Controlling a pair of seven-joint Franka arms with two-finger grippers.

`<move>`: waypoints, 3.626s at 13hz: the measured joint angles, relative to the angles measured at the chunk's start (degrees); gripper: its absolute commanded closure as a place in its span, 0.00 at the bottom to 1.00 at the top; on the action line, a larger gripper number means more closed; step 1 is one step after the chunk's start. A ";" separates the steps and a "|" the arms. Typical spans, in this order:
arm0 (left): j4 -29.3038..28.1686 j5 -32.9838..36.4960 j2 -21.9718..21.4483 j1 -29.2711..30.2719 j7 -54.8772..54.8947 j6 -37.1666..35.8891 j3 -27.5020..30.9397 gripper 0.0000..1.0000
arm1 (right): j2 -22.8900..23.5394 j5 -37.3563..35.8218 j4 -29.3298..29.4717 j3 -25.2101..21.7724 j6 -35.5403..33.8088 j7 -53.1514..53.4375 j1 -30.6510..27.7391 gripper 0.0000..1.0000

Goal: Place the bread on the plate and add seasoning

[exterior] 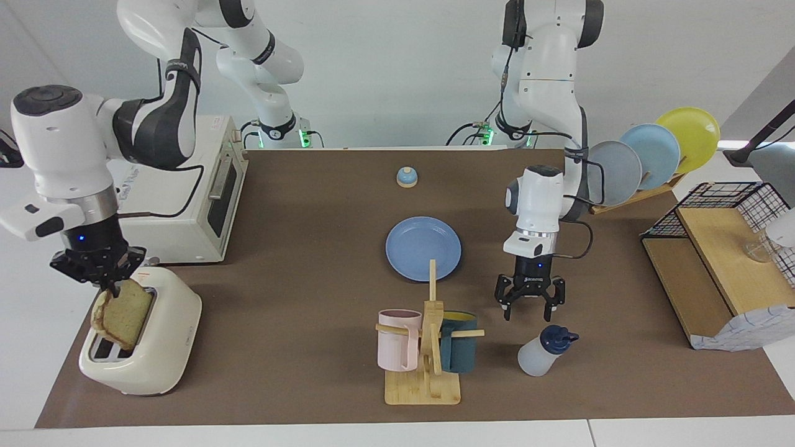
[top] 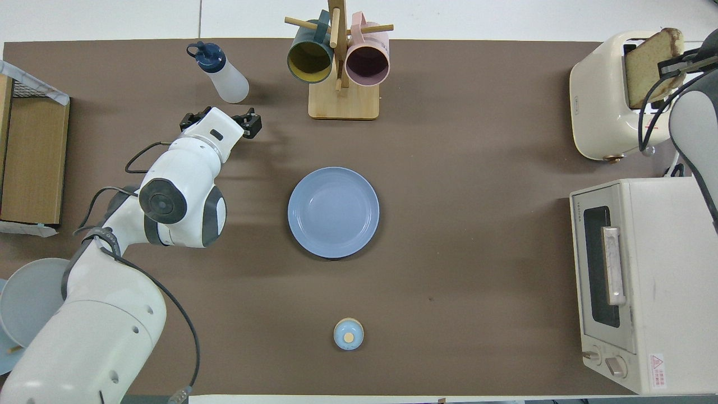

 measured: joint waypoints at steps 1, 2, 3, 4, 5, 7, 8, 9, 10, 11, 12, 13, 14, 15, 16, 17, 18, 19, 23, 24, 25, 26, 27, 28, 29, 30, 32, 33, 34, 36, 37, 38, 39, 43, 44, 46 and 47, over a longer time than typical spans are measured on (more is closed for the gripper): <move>1.61 -1.75 1.35 -1.83 -0.07 0.01 1.31 0.00 | -0.86 -0.21 3.10 2.10 -5.63 0.00 0.17 1.00; 3.05 -2.51 2.46 -2.32 -0.14 0.01 1.64 0.00 | -1.91 -0.26 5.30 4.03 -9.77 0.00 0.28 1.00; 4.41 -2.70 3.42 -2.30 -0.29 0.01 1.87 0.00 | -2.91 -0.26 6.47 6.10 -12.39 0.23 0.27 1.00; 5.38 -2.78 4.10 -2.20 -0.36 0.01 2.22 0.00 | -3.60 -0.26 6.85 8.26 -14.37 1.02 0.27 1.00; 5.95 -2.83 4.51 -1.99 -0.36 0.01 2.48 0.00 | -3.93 -0.26 6.93 10.72 -16.24 2.97 0.24 1.00; 6.14 -2.88 4.81 -1.88 -0.37 -0.02 2.81 0.00 | -4.01 -0.29 6.87 16.22 -17.66 11.19 0.34 1.00; 6.14 -2.93 4.90 -1.88 -0.38 -0.03 2.85 0.00 | -4.03 -0.32 6.62 19.28 -17.97 15.97 0.43 1.00; 6.17 -2.96 5.00 -1.88 -0.38 -0.05 2.92 0.00 | -4.02 -0.34 6.03 22.27 -18.01 20.60 0.56 1.00; 6.35 -2.99 5.20 -1.87 -0.44 -0.10 3.03 0.00 | -4.00 -0.36 5.20 24.82 -18.00 24.35 0.78 1.00; 6.96 -3.07 5.49 -1.87 -0.65 -0.36 3.15 0.00 | -3.95 -0.35 4.14 27.02 -17.95 27.44 0.89 1.00; 7.96 -3.28 5.89 -1.82 -0.96 -0.90 3.33 0.00 | -3.83 -0.33 2.76 29.24 -17.42 31.19 0.89 1.00; 9.10 -3.37 6.31 -1.59 -1.14 -1.57 3.58 0.00 | -3.63 -0.32 1.05 31.69 -15.97 36.06 0.86 1.00; 10.16 -3.37 6.62 -1.26 -1.20 -2.50 3.67 0.00 | -3.37 -0.31 -1.20 34.48 -13.29 42.17 0.89 1.00; 10.99 -3.37 6.85 -1.00 -1.22 -3.28 3.67 0.00 | -3.20 -0.32 -4.19 37.26 -9.54 48.59 1.00 1.00; 11.44 -3.37 7.05 -0.90 -1.26 -3.66 3.69 0.00 | -3.13 -0.34 -7.41 39.49 -5.32 54.03 1.12 1.00; 11.75 -3.37 7.35 -0.88 -1.29 -3.86 3.70 0.00 | -3.04 -0.34 -10.61 41.03 -0.68 58.11 1.19 1.00; 12.24 -3.37 7.76 -0.88 -1.30 -4.06 3.70 0.00 | -2.80 -0.35 -13.63 42.02 4.21 61.00 1.26 1.00; 12.73 -3.37 8.18 -0.87 -1.34 -4.26 3.70 0.00 | -2.32 -0.36 -16.40 42.70 9.28 63.72 1.57 1.00; 14.71 -3.37 8.94 -0.07 -1.41 -5.64 3.81 0.00 | -0.72 -2.06 -22.10 43.16 20.05 72.26 4.66 1.00; 14.82 -3.37 8.98 -0.02 -1.41 -5.81 3.81 0.00 | -0.32 -4.18 -22.30 43.20 20.66 74.18 5.93 1.00; 14.86 -3.37 9.02 -0.02 -1.41 -5.94 3.81 0.00 | 0.24 -7.16 -22.55 43.22 20.69 76.56 6.92 1.00; 14.86 -3.37 9.05 -0.02 -1.41 -6.03 3.81 0.00 | 0.85 -9.11 -22.97 43.22 20.70 78.02 7.38 1.00; 14.86 -3.37 9.08 -0.01 -1.41 -6.12 3.81 0.00 | 1.39 -10.08 -23.57 43.22 20.75 78.44 7.46 1.00; 14.86 -3.37 9.10 -0.01 -1.41 -6.19 3.81 0.04 | 1.75 -10.43 -24.08 43.19 20.76 78.44 7.42 1.00; 14.86 -3.37 9.12 -0.01 -1.41 -6.25 3.81 0.28 | 1.92 -10.98 -24.32 43.17 20.77 78.44 7.40 1.00; 14.86 -3.37 9.14 -0.01 -1.41 -6.36 3.81 0.62 | 1.93 -11.47 -24.47 43.17 20.85 78.44 7.35 1.00; 14.86 -3.37 9.23 0.03 -1.41 -6.56 3.81 1.00 | 1.93 -11.89 -24.93 43.17 21.36 78.44 7.22 1.00; 14.86 -3.37 9.29 0.08 -1.40 -6.63 3.81 1.00 | 1.92 -12.07 -25.26 43.17 21.41 78.44 7.16 1.00; 14.93 -3.36 9.28 0.15 -1.31 -6.64 3.83 1.00 | 1.92 -12.12 -25.67 43.17 21.76 78.44 7.12 1.00; 14.99 -3.35 9.30 0.49 -1.13 -6.67 3.86 1.00 | 1.85 -12.15 -27.60 43.15 25.13 78.44 6.83 1.00; 15.02 -3.35 9.30 0.83 -1.05 -6.68 3.90 1.00 | 1.78 -12.18 -28.78 43.09 26.71 78.44 6.67 1.00; 15.13 -3.33 9.30 1.22 -1.01 -6.68 3.94 1.00 | 1.65 -12.21 -29.54 43.01 27.33 78.44 6.37 1.00; 15.43 -3.33 9.30 1.80 -0.98 -6.68 3.99 1.00 | 1.40 -12.22 -29.96 42.92 27.31 78.44 5.88 1.00; 22.23 -3.33 8.92 3.69 -0.76 -18.79 4.03 1.00 | 0.17 -13.37 -32.04 42.54 26.49 78.44 2.50 1.00; 25.15 -3.32 8.50 4.27 -0.11 -23.55 4.04 1.00 | 0.09 -13.58 -32.75 42.53 26.49 78.44 1.69 1.00; 27.98 -3.27 6.43 5.14 4.06 -29.66 4.05 1.00 | -0.12 -13.60 -34.44 42.52 26.55 78.58 0.91 1.00; 28.22 -3.26 5.11 5.29 7.98 -31.65 4.05 1.00 | -0.33 -13.60 -35.09 42.53 26.55 79.30 0.90 0.81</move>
